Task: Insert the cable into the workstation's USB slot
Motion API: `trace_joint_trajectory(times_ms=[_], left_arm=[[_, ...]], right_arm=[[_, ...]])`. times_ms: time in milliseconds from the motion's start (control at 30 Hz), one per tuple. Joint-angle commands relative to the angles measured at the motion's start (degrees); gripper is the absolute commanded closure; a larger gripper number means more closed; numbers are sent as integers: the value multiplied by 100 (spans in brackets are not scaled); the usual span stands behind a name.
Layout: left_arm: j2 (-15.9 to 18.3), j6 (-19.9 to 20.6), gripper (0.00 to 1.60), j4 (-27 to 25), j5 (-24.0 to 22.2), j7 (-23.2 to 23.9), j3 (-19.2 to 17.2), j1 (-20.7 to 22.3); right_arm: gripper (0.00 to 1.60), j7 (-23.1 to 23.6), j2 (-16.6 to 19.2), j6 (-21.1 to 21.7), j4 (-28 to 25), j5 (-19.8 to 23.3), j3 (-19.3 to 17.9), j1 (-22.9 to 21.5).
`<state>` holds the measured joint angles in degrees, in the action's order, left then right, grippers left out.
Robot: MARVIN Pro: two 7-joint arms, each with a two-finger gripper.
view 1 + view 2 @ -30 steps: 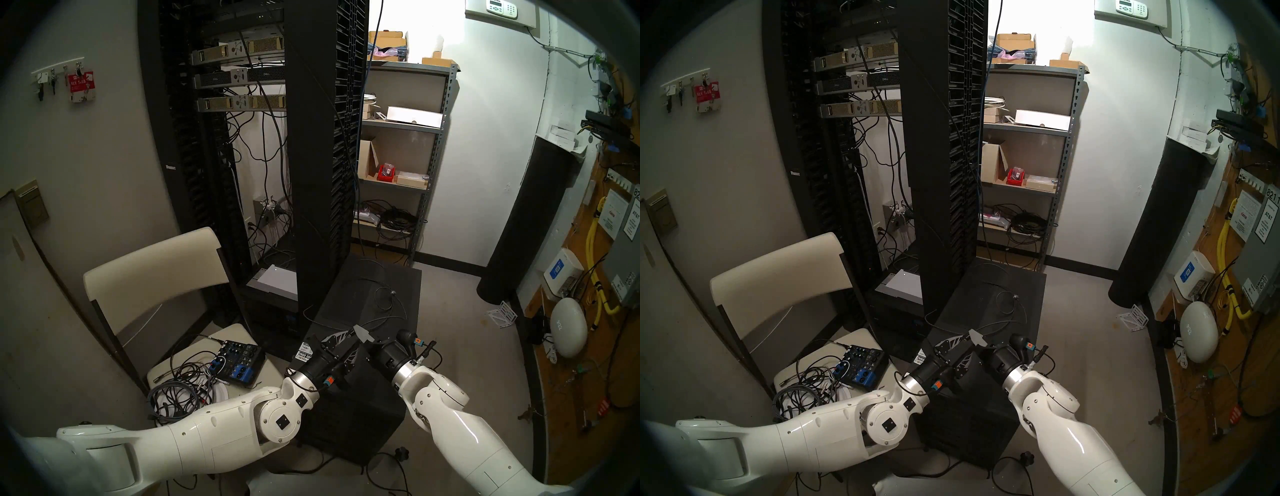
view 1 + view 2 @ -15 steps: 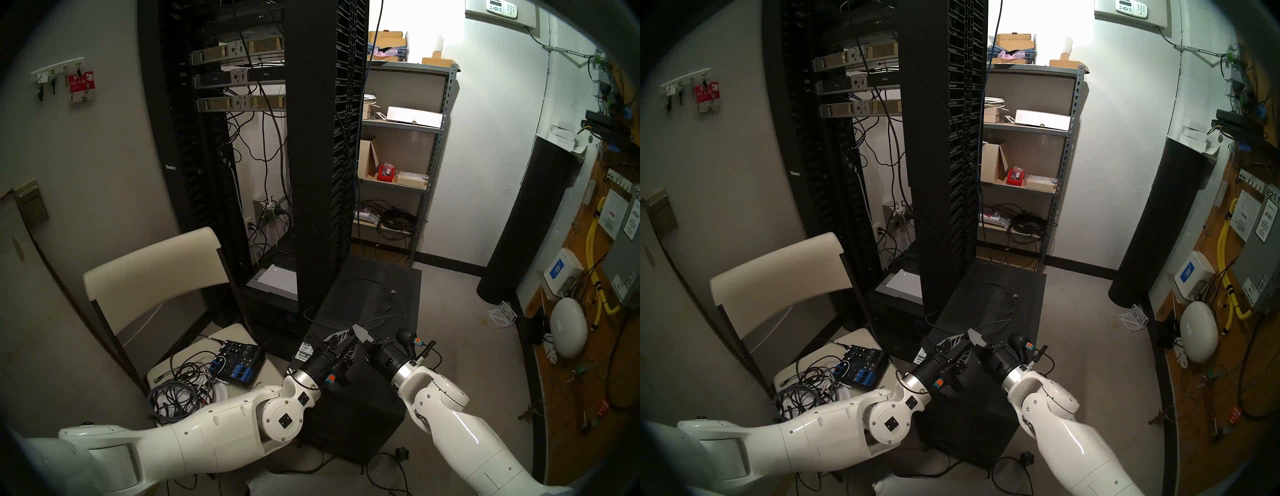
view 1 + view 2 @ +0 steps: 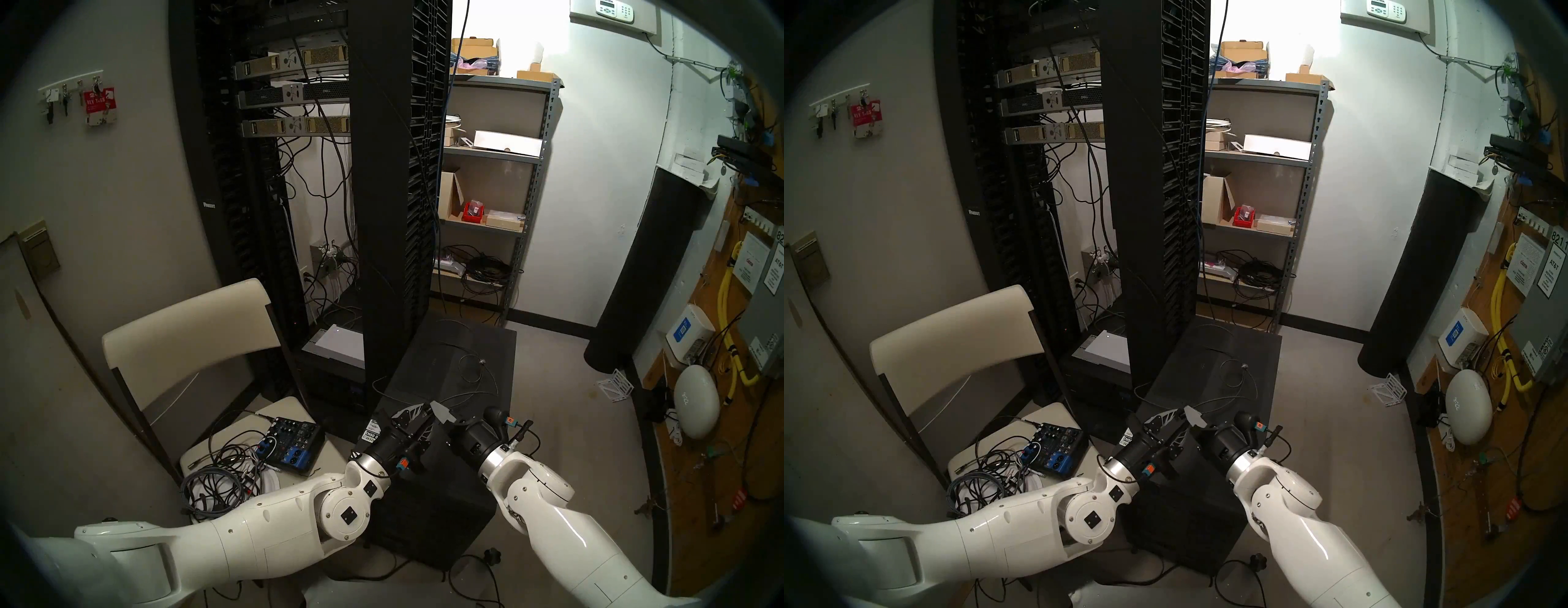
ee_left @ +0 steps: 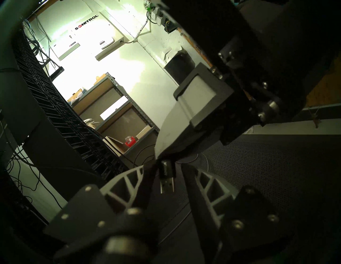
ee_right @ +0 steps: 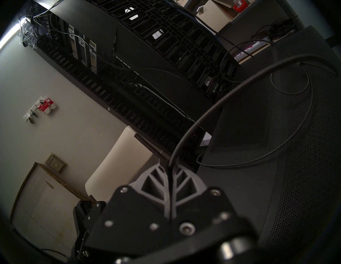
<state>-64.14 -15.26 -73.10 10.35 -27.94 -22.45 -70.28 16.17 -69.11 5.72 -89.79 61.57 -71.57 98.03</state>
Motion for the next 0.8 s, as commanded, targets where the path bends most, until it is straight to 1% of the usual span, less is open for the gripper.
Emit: trace_joint_trajectory(times_ms=[0, 33, 133, 267, 433, 533, 667, 700, 733, 767], left_arm=[[-104, -51, 75, 21, -16, -50, -81, 113], [-107, -57, 80, 28, -16, -48, -84, 116], [-104, -84, 84, 25, -1, -34, -82, 134], [-86, -87, 73, -42, -10, -25, -90, 130], [-69, -88, 78, -76, -25, 1, -89, 125], [-72, -52, 74, -84, -30, 5, -88, 119], [-91, -63, 73, -54, -45, -7, -87, 118], [-87, -54, 73, -56, -49, 15, -80, 126], [-87, -45, 82, -57, -68, 36, -79, 131], [-91, -46, 86, -51, -69, 36, -78, 134]], right_arm=[[160, 49, 17, 15, -199, -2, 14, -21], [160, 46, 19, 20, -203, 1, 16, -22], [160, 13, 26, 28, -215, -16, 27, -27], [160, -126, -15, -84, -201, -120, 31, -41], [160, -179, -34, -116, -187, -206, 47, -97], [160, -305, -100, -210, -218, -269, 24, -94], [160, -287, -95, -195, -207, -284, 28, -114], [160, -290, -97, -192, -208, -289, 27, -115], [160, -297, -99, -194, -209, -304, 27, -116], [160, -294, -100, -194, -208, -310, 27, -118]])
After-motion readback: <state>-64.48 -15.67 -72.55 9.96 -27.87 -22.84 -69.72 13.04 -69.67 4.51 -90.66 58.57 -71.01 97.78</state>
